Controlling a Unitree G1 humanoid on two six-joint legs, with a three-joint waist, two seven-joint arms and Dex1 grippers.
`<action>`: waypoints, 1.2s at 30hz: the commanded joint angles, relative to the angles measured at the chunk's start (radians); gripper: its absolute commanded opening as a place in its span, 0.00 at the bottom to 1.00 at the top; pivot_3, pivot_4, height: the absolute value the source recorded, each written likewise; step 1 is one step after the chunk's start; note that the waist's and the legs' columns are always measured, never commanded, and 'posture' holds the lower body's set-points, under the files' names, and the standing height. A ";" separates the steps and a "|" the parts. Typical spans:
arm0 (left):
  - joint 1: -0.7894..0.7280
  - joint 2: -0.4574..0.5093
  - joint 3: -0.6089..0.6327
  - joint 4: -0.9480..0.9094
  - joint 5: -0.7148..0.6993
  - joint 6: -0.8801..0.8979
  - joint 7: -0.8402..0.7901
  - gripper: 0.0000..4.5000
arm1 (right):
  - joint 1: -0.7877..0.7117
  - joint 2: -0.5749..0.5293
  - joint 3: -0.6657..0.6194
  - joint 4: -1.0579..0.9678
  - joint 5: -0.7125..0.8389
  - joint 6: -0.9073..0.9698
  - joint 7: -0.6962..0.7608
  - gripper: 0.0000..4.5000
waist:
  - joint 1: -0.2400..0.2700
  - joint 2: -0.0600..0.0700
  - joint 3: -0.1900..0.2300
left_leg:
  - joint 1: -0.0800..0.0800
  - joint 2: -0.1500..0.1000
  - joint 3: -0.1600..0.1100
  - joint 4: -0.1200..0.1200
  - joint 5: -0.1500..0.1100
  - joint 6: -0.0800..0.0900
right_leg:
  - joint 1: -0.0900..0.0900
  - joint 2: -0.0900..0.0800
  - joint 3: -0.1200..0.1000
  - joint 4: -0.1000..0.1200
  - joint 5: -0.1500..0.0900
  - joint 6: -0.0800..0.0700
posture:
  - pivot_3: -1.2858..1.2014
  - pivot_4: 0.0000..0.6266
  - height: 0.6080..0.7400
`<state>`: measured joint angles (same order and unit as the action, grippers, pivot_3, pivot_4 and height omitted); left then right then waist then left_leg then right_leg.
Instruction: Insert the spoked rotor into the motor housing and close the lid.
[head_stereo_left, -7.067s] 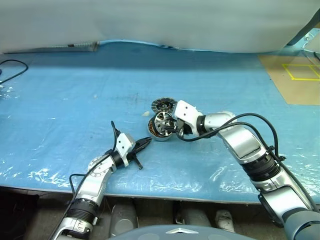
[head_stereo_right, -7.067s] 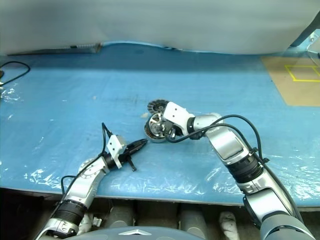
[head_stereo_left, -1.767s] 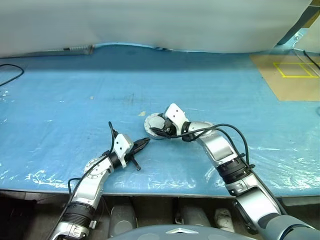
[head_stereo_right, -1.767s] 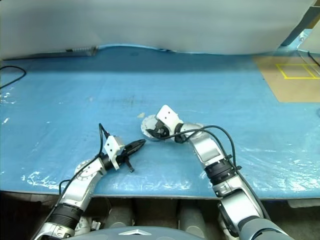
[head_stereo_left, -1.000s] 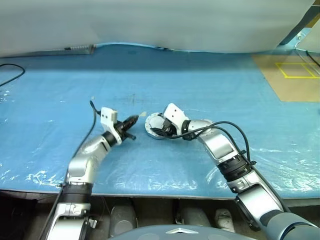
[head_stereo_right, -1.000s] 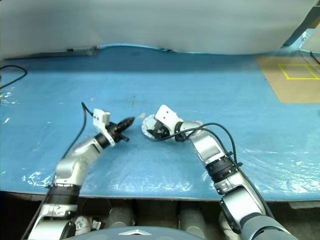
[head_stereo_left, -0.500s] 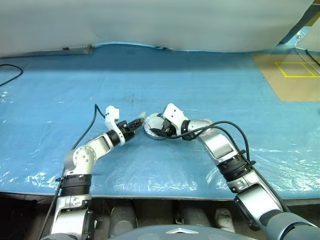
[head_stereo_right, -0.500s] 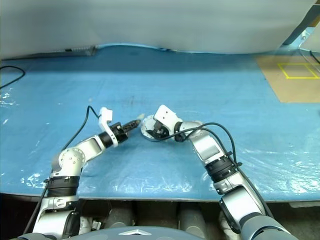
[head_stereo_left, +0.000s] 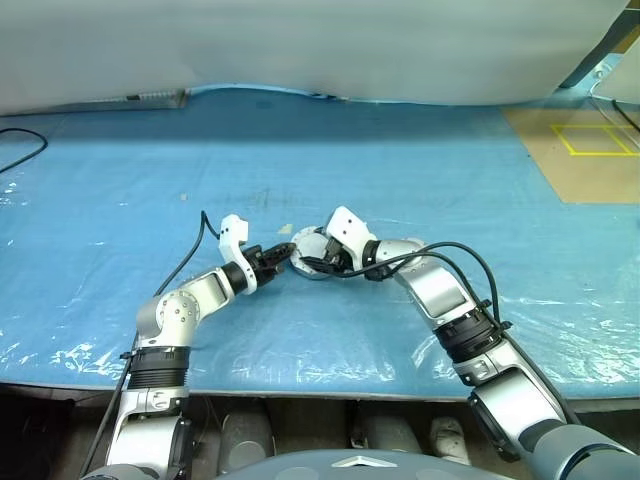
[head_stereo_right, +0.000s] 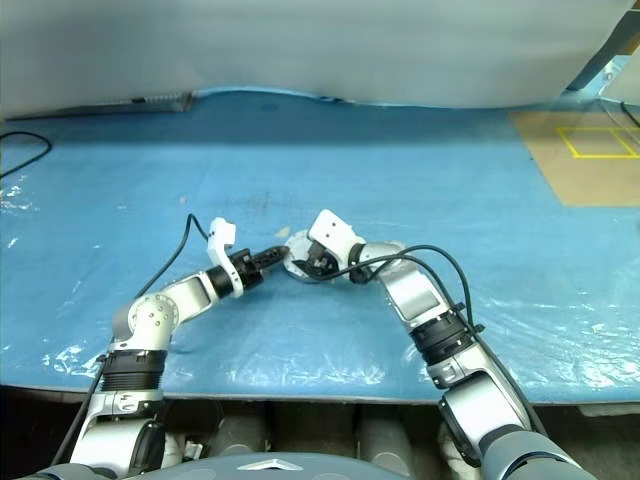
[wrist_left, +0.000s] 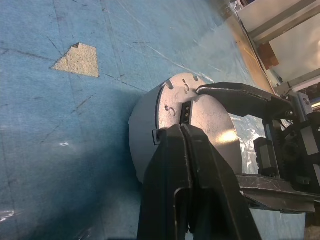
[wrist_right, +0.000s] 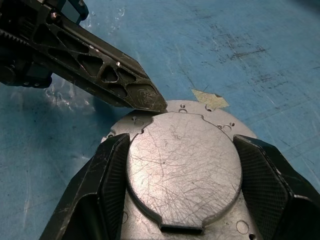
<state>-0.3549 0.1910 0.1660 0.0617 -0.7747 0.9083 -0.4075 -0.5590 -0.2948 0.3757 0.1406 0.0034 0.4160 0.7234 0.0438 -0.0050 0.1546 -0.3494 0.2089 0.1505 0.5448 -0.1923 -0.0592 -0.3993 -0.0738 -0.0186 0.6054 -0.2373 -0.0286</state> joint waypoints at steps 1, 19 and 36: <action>-0.006 0.002 -0.017 0.009 0.010 0.021 -0.012 0.00 | 0.043 -0.007 0.015 0.064 -0.026 0.054 -0.010 0.66 | 0.000 0.000 0.000 | 0.000 0.000 0.000 0.000 0.000 0.000 | 0.000 0.000 0.000 0.000 0.000 0.000 | 0.52 0.24 1.00; -0.018 0.011 -0.052 0.005 0.040 0.038 -0.057 0.00 | -0.007 0.150 -0.315 -0.083 0.311 0.355 -0.032 0.99 | 0.001 0.000 0.001 | -0.002 -0.001 -0.001 -0.004 0.001 -0.001 | -0.004 0.000 0.000 -0.004 0.002 -0.004 | 0.52 0.24 1.00; -0.005 0.008 -0.063 -0.005 0.055 0.025 -0.067 0.00 | 0.027 0.087 -0.505 -0.083 0.469 0.684 -0.176 0.99 | 0.012 0.000 0.002 | -0.003 -0.002 -0.001 -0.004 0.001 -0.002 | -0.004 0.000 -0.001 -0.004 0.002 -0.004 | 0.52 0.24 1.00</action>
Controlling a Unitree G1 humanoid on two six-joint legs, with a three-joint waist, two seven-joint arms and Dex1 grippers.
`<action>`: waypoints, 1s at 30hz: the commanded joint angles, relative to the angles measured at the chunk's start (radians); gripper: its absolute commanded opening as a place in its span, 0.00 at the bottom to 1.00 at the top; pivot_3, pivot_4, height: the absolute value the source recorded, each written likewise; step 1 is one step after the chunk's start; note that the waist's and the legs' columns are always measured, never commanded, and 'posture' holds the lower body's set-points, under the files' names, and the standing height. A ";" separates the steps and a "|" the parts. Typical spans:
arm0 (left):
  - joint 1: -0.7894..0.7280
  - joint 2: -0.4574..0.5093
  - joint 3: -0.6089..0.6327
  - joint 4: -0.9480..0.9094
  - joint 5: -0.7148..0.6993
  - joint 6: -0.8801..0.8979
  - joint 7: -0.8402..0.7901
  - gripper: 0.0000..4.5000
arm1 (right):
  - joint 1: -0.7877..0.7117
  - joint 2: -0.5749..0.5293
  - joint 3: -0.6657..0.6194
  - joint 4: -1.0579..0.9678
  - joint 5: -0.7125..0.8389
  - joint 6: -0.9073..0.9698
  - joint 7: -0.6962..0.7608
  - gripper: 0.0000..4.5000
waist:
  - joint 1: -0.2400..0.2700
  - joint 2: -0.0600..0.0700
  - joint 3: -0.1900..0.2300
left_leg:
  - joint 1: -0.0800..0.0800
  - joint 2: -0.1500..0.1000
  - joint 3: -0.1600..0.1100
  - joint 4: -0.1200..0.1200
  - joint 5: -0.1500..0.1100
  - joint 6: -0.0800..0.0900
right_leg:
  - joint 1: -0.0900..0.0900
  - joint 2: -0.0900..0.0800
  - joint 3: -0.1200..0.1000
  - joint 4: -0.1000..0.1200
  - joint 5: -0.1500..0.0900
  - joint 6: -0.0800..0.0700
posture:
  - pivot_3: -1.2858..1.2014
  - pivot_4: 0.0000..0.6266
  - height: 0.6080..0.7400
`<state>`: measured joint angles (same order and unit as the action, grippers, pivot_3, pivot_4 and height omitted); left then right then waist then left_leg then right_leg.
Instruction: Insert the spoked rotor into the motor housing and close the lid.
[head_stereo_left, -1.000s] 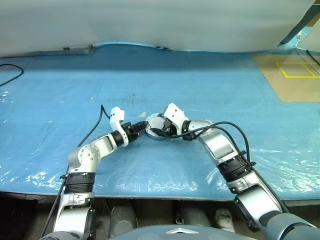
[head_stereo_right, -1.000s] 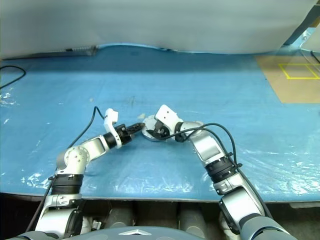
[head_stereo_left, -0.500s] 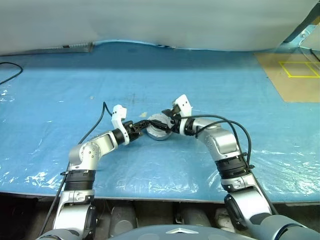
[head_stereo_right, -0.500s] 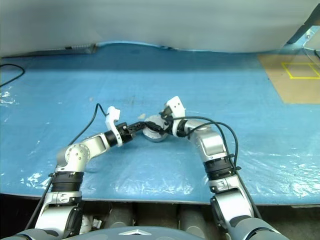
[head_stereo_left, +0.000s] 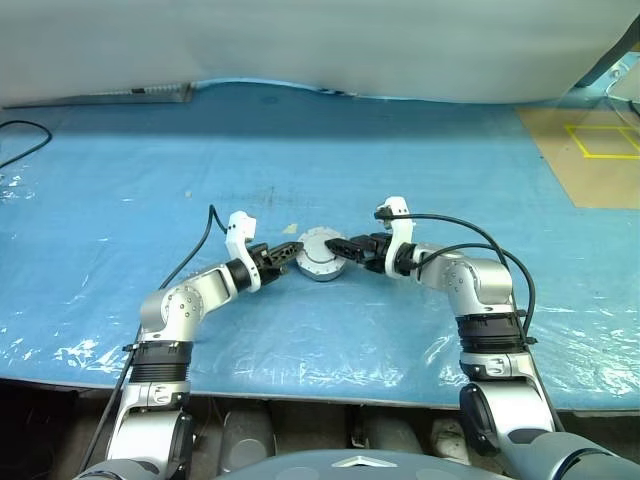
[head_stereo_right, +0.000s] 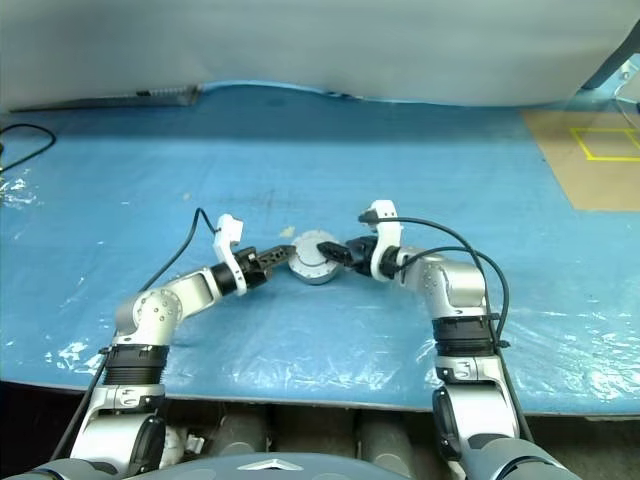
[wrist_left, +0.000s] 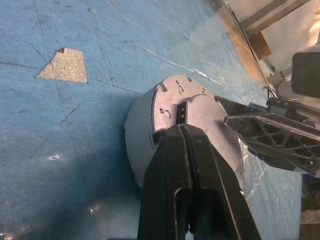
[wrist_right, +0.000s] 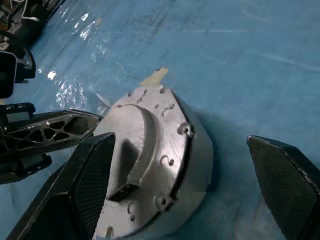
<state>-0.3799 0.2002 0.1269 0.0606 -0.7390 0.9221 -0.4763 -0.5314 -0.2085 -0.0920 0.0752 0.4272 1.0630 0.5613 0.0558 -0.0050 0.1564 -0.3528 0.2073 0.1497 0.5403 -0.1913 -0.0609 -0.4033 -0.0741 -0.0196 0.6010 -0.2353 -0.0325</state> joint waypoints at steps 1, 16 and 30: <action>0.020 -0.002 -0.025 -0.004 0.021 0.009 0.002 0.00 | 0.001 0.004 -0.050 -0.014 0.061 0.064 -0.016 0.99 | 0.001 0.000 0.000 | 0.000 0.000 0.000 0.000 0.000 0.000 | 0.000 0.000 0.000 0.000 0.000 0.000 | 0.52 0.24 1.00; 0.035 -0.006 -0.028 -0.021 0.031 0.007 0.001 0.00 | 0.003 0.143 -0.260 0.034 0.271 0.349 -0.085 0.80 | 0.014 0.000 0.000 | 0.001 0.000 0.000 0.000 0.000 0.000 | 0.000 0.000 0.000 0.001 0.000 0.000 | 0.52 0.24 1.00; 0.041 -0.010 -0.028 -0.029 0.030 0.009 -0.003 0.00 | 0.047 0.162 -0.320 0.010 0.305 0.425 -0.126 0.50 | 0.015 0.001 0.000 | 0.001 0.000 0.000 0.000 0.000 0.000 | 0.000 0.000 0.000 0.001 0.000 0.000 | 0.52 0.24 1.00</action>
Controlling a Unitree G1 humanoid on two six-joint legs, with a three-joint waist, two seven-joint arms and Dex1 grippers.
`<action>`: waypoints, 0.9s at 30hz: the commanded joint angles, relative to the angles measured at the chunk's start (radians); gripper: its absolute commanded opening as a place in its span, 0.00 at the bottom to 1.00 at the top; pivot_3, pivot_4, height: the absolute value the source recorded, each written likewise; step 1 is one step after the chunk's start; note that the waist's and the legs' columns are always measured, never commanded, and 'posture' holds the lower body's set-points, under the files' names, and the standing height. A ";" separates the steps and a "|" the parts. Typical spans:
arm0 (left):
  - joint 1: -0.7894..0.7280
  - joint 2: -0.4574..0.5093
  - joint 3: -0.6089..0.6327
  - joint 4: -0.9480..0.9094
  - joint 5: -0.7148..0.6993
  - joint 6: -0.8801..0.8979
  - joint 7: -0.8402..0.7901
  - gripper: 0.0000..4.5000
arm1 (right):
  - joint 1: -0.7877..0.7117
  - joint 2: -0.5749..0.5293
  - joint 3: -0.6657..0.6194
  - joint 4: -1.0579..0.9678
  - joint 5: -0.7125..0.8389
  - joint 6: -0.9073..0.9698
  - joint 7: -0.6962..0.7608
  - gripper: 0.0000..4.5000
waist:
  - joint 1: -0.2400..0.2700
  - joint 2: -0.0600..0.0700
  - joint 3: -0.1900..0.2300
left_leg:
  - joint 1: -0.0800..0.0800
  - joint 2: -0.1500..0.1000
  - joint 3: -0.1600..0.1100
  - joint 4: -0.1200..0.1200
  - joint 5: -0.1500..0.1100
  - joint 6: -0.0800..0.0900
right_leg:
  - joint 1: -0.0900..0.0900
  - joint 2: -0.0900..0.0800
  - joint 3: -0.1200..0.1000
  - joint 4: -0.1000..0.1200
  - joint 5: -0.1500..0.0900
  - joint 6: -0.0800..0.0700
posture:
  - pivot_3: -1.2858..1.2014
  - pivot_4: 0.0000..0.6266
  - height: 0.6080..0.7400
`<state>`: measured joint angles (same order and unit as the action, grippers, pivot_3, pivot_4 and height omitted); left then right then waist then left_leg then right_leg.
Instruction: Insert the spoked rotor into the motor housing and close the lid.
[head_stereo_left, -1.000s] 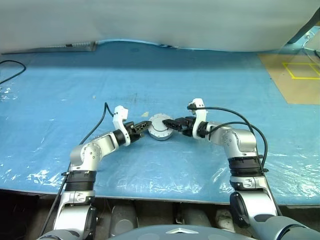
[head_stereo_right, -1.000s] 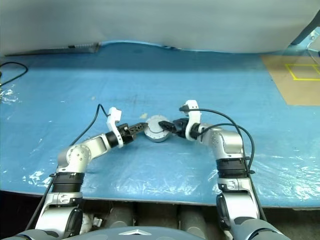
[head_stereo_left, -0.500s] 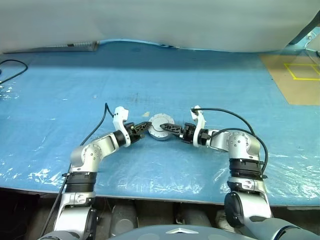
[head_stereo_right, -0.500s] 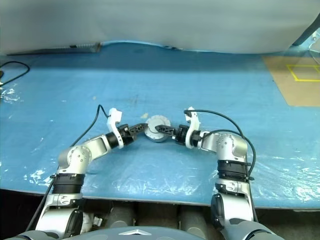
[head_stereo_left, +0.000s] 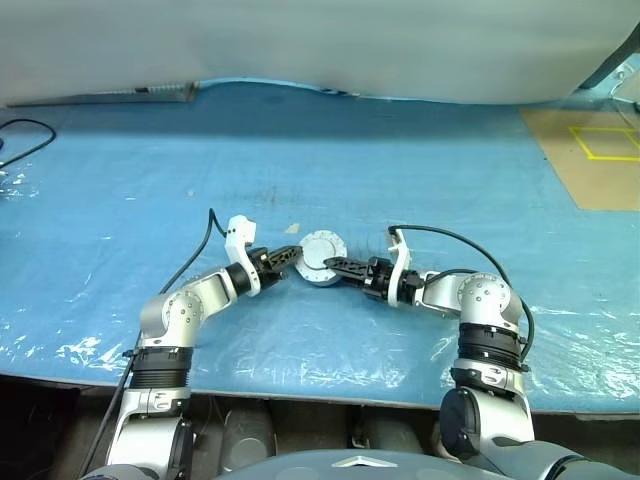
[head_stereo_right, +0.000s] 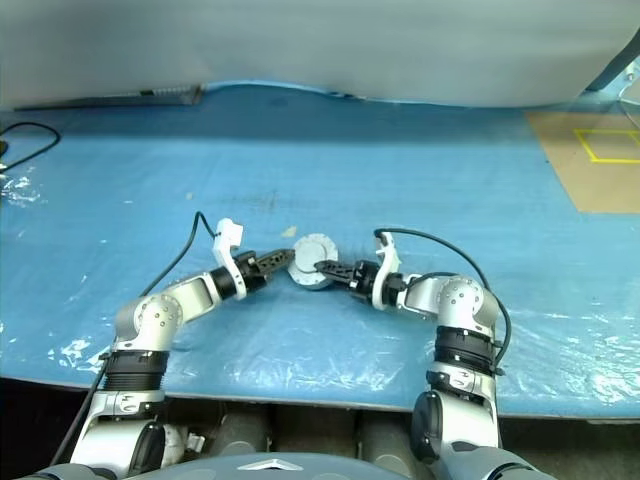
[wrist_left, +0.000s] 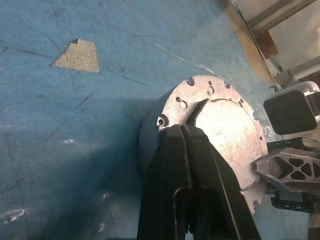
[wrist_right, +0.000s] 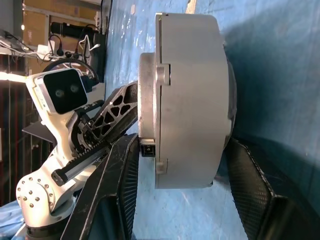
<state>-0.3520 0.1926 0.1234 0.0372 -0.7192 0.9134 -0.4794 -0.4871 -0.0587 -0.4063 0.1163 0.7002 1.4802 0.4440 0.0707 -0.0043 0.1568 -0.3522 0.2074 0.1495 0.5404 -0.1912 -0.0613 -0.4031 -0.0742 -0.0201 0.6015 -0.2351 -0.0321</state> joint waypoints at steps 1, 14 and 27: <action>0.013 -0.003 -0.025 -0.005 0.010 0.018 0.000 0.00 | 0.000 0.013 -0.016 -0.024 0.033 0.001 -0.014 0.50 | 0.000 0.000 0.000 | 0.000 0.000 0.000 0.000 0.000 0.000 | 0.000 0.000 0.000 0.000 0.000 0.000 | 0.52 0.24 1.00; -0.029 -0.070 0.210 0.022 -0.167 0.003 0.072 0.04 | -0.053 0.094 -0.164 -0.037 0.134 0.048 -0.069 0.50 | -0.002 0.002 0.004 | -0.004 0.000 0.000 0.000 0.000 0.000 | -0.004 0.000 0.000 0.001 0.001 0.001 | 0.52 0.24 1.00; -0.069 -0.173 0.452 0.142 -0.525 0.094 0.249 1.00 | -0.173 0.178 -0.284 -0.055 0.215 0.071 -0.171 0.50 | 0.002 0.002 0.005 | -0.014 0.000 -0.003 0.002 0.000 0.000 | -0.011 0.000 -0.003 0.002 0.003 0.005 | 0.52 0.24 1.00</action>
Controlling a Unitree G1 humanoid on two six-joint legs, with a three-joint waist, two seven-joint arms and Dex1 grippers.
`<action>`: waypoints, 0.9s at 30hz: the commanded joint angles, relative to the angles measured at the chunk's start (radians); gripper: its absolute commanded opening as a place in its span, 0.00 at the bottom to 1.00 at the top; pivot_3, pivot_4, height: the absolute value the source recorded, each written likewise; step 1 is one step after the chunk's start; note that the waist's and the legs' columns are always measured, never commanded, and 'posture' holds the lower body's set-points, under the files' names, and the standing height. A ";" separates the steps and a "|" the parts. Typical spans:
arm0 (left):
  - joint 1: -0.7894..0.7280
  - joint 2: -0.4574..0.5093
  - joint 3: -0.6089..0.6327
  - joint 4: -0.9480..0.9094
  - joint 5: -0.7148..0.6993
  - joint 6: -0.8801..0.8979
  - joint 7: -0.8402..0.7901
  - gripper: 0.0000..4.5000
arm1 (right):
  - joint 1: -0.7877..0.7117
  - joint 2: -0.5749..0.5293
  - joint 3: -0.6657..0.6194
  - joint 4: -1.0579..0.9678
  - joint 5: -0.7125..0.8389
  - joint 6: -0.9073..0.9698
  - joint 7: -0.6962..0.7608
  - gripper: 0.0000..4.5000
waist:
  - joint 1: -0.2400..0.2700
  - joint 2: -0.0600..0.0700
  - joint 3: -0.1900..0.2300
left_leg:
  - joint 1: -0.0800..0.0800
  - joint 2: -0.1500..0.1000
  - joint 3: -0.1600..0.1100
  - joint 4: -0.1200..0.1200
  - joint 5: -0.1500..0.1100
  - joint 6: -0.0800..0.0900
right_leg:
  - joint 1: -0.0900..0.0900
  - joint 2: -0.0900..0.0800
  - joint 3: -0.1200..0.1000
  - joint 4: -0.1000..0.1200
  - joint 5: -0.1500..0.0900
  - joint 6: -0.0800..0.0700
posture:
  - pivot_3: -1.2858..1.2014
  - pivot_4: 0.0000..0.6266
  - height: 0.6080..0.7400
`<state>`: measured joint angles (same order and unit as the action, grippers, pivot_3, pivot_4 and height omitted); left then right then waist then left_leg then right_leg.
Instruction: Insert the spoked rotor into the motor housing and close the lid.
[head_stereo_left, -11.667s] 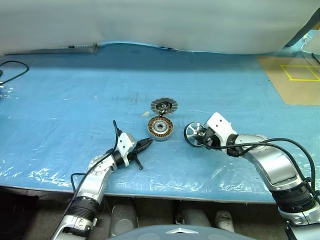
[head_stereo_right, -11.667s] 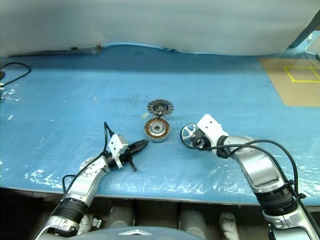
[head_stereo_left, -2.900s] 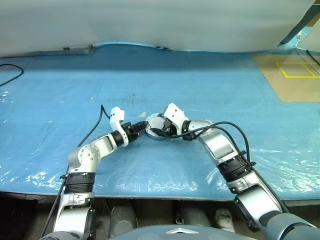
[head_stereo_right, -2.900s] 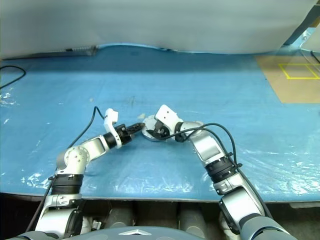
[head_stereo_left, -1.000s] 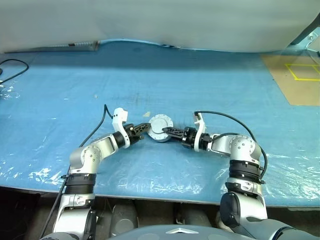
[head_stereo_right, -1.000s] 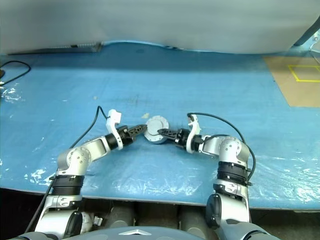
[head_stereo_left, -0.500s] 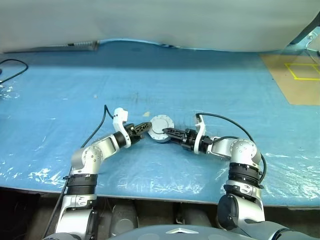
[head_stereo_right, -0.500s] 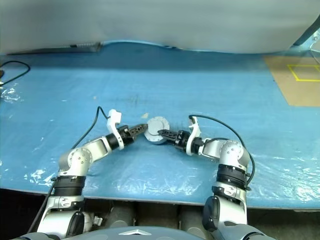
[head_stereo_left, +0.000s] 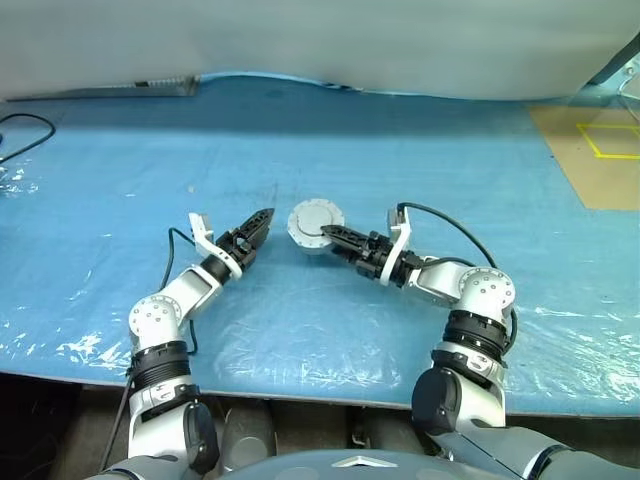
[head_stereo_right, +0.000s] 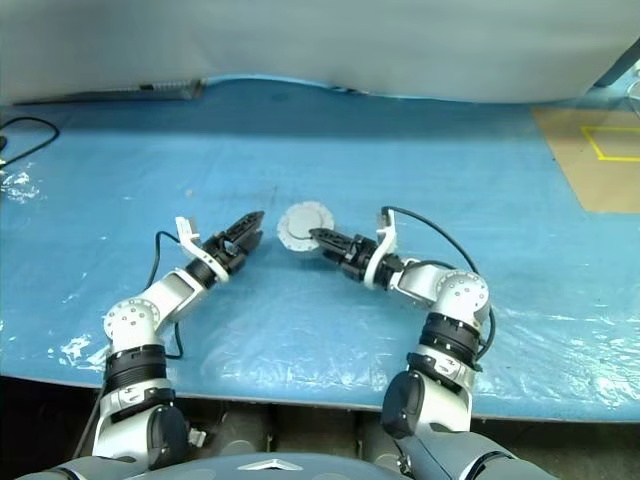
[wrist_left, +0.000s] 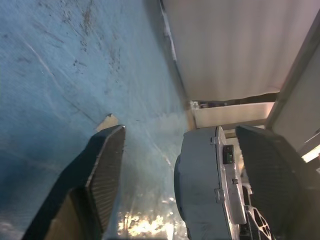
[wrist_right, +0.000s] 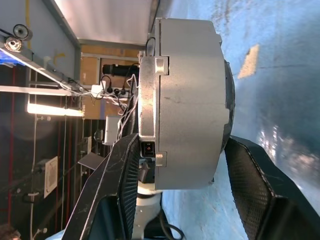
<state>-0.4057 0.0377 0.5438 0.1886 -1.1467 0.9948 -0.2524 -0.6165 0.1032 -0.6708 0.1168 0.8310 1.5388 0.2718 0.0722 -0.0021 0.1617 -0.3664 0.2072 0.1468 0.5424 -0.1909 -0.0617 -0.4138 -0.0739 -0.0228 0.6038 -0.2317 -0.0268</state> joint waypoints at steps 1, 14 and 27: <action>-0.014 -0.027 0.037 -0.007 -0.122 0.014 0.032 1.00 | -0.049 0.020 -0.020 -0.060 0.090 0.015 -0.005 0.50 | 0.001 0.000 0.000 | 0.000 0.000 0.000 0.000 0.000 0.000 | -0.001 0.000 0.000 0.001 0.000 0.000 | 0.52 0.24 1.00; 0.012 -0.099 -0.032 0.003 -0.258 0.040 0.086 1.00 | -0.075 0.038 -0.006 -0.070 0.141 0.042 -0.051 0.50 | 0.002 0.000 0.000 | -0.001 0.000 0.000 0.003 0.000 0.000 | -0.001 0.000 0.000 0.001 0.001 0.002 | 0.52 0.24 1.00; 0.039 -0.155 -0.119 -0.010 -0.325 0.080 0.107 0.80 | -0.067 0.064 -0.009 -0.074 0.181 0.059 -0.093 0.50 | 0.002 0.000 0.000 | -0.001 0.000 0.000 0.004 0.000 0.000 | -0.001 0.000 0.001 0.002 0.002 0.003 | 0.52 0.24 1.00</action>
<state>-0.3738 -0.1139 0.4317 0.1975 -1.4286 1.0667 -0.1442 -0.6489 0.1211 -0.6700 0.0974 0.9370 1.5937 0.1693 0.0745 -0.0023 0.1618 -0.3679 0.2070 0.1464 0.5465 -0.1908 -0.0617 -0.4145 -0.0739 -0.0221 0.6060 -0.2297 -0.0238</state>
